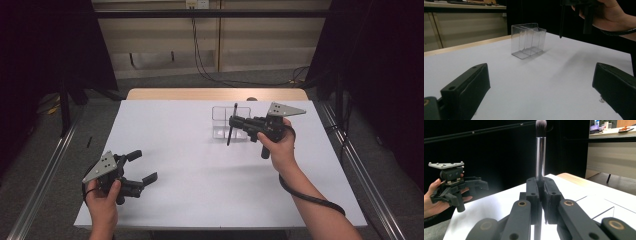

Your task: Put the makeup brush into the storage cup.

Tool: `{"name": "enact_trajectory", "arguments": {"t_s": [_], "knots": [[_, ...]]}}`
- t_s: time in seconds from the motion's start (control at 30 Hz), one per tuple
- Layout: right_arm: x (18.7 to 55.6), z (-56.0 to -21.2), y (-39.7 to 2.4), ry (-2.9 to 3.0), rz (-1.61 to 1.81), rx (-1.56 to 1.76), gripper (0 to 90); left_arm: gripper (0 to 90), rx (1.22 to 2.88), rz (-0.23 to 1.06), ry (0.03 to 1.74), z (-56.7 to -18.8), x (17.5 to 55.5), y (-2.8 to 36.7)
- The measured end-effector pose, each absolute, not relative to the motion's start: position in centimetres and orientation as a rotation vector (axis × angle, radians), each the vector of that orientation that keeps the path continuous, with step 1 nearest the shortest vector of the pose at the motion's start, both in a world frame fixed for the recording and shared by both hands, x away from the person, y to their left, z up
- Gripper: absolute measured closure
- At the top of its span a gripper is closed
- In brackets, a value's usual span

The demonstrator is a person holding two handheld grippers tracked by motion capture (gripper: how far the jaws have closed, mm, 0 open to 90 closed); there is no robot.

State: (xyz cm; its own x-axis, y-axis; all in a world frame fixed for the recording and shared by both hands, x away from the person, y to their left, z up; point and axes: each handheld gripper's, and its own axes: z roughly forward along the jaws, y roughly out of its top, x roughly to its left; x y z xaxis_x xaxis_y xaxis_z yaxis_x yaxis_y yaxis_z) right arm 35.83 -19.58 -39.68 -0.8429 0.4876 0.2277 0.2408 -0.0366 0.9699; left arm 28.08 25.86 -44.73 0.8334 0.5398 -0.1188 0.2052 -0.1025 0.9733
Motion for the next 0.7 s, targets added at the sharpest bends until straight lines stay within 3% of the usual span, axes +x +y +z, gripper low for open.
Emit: {"name": "enact_trajectory", "arguments": {"t_s": [0.7], "knots": [[37.6, -38.8, -19.5, 2.012, 1.948, 0.801, 84.5, 1.3, 1.687, 0.306, 0.579, -44.8, 28.2, 25.6]]}}
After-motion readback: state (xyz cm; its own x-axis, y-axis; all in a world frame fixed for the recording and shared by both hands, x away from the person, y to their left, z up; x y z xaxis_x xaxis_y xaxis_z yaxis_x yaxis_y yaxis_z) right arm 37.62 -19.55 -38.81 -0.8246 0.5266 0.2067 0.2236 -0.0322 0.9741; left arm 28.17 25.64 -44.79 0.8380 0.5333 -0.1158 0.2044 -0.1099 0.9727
